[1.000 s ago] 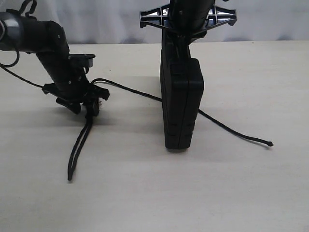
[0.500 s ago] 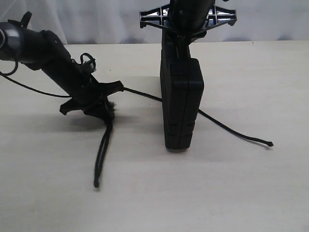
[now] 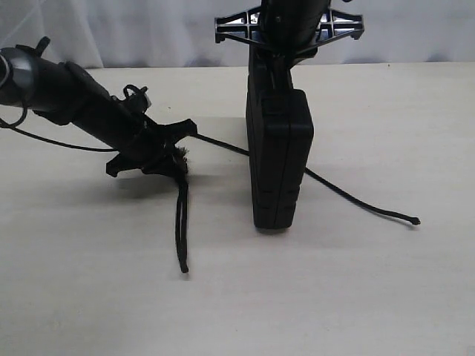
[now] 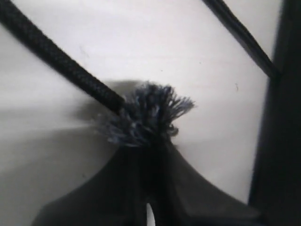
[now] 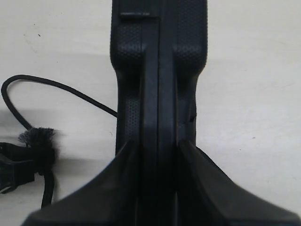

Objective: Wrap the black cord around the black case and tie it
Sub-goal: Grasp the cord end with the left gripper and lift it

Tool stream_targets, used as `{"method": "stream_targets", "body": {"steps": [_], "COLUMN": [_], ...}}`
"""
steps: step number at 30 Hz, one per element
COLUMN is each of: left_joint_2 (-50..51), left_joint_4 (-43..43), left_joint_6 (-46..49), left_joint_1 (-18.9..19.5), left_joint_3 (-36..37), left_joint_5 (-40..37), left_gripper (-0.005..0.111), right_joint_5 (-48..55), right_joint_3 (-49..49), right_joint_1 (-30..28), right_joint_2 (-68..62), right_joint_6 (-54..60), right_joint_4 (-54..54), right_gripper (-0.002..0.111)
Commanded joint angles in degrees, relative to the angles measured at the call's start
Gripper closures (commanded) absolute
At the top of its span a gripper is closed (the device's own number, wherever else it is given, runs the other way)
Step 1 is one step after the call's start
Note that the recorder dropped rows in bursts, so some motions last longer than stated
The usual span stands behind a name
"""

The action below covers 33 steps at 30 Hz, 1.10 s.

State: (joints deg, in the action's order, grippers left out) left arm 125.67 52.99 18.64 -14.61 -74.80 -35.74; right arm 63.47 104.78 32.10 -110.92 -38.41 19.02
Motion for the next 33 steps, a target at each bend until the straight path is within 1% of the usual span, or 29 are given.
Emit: {"method": "stream_targets", "body": {"steps": [1,6,8,9,10,11,12,13,15,16,17,18,19,20,21,22,24,26,28,30,33], "left_joint_2": [-0.2,-0.4,-0.8,-1.2,-2.3,-3.4,-3.9,-5.2,-6.7,-7.1,-7.3,-7.3,-7.3,-7.3,-7.3,-7.3,-7.3,-7.3,-7.3,-7.3,-7.2], "left_joint_4": [-1.9,-1.9,-2.4,-3.5,-7.2,-14.6,-18.8,-26.2,-35.7,-37.5,-37.2,-36.8,-36.5,-36.4,-36.4,-36.4,-36.5,-36.3,-36.2,-34.1,-29.0], "left_joint_6": [1.5,2.1,3.9,5.9,9.0,11.6,13.2,15.9,19.0,22.2,31.5,36.6,44.9,50.4,55.9,65.1,76.7,82.5,84.5,86.8,94.4], "left_joint_1": [0.0,0.0,0.0,0.0,0.0,0.0,0.0,-0.1,-0.1,-0.1,-0.1,-0.1,-0.4,-0.6,-1.1,-1.5,-2.4,-2.9,-3.4,-3.6,-4.0], "left_joint_3": [0.8,0.8,0.7,0.3,-0.7,-2.0,-2.8,-4.0,-4.6,-4.6,-4.6,-4.6,-4.5,-4.1,-3.7,-3.0,-2.1,-1.4,-1.2,-1.2,-1.2], "left_joint_5": [2.0,1.5,1.5,1.0,-0.1,-1.7,-3.1,-5.3,-6.7,-6.7,-7.4,-8.0,-8.6,-8.8,-8.8,-8.8,-7.6,-4.3,-1.8,-0.9,-1.5], "left_gripper": [0.095,0.058,0.05,0.048,0.049,0.049,0.049,0.049,0.049,0.049,0.049,0.049,0.049,0.049,0.049,0.049,0.049,0.049,0.049,0.049,0.049], "right_joint_5": [-0.7,-0.7,-0.7,-0.7,-0.7,-0.7,-0.7,-0.7,-0.7,-0.7,-0.7,-0.7,-0.7,-0.7,-0.7,-0.7,-0.7,-0.7,-0.7,-0.7,-0.7], "right_joint_3": [0.5,0.5,0.5,0.5,0.5,0.5,0.5,0.5,0.5,0.5,0.5,0.5,0.5,0.5,0.5,0.5,0.5,0.5,0.5,0.5,0.5], "right_joint_1": [-0.1,-0.1,-0.1,-0.1,-0.1,-0.1,-0.1,-0.1,-0.1,-0.1,-0.1,-0.1,-0.1,-0.1,-0.1,-0.1,-0.1,-0.1,-0.1,-0.1,-0.1], "right_joint_2": [0.6,0.6,0.6,0.6,0.6,0.6,0.6,0.6,0.6,0.6,0.6,0.6,0.6,0.6,0.6,0.6,0.6,0.6,0.6,0.6,0.6], "right_joint_6": [0.2,0.2,0.2,0.2,0.2,0.2,0.2,0.2,0.2,0.2,0.2,0.2,0.2,0.2,0.2,0.2,0.2,0.2,0.2,0.2,0.2], "right_joint_4": [0.8,0.8,0.8,0.8,0.8,0.8,0.8,0.8,0.8,0.8,0.8,0.8,0.8,0.8,0.8,0.8,0.8,0.8,0.8,0.8,0.8], "right_gripper": [0.104,0.104,0.104,0.104,0.104,0.104,0.104,0.104,0.104,0.104,0.104,0.104,0.104,0.104,0.104,0.104,0.104,0.104,0.104,0.104,0.104]}}
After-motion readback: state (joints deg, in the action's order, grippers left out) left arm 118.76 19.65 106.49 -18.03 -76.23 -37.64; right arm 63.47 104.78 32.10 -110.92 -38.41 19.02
